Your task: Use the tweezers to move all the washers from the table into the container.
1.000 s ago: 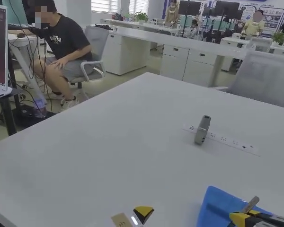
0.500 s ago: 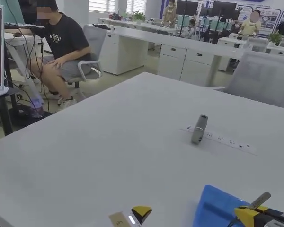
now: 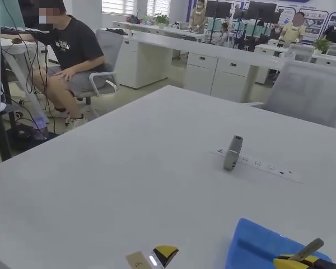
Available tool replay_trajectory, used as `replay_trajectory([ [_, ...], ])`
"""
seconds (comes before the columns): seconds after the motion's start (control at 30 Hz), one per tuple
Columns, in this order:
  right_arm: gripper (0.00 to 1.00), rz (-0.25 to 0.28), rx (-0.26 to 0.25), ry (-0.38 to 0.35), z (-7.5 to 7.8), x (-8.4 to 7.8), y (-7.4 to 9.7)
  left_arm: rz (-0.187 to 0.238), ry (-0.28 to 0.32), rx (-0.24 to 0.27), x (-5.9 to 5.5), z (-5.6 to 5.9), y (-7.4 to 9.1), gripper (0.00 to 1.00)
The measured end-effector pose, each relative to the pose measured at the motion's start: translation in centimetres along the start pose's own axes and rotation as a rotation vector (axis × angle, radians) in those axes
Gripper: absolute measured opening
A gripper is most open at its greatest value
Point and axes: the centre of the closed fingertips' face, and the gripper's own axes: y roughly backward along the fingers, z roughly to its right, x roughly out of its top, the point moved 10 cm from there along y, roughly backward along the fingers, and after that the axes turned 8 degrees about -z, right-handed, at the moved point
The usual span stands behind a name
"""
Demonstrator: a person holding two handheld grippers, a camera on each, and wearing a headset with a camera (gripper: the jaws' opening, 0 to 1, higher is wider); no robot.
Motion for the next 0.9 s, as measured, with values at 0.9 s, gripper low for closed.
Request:
replay_trajectory([
  [0.9, 0.04, -0.148, 0.037, -0.043, -0.7, -4.2, -2.2, -0.004, -0.004, -0.003, 0.0, 0.0, 0.0, 0.85],
])
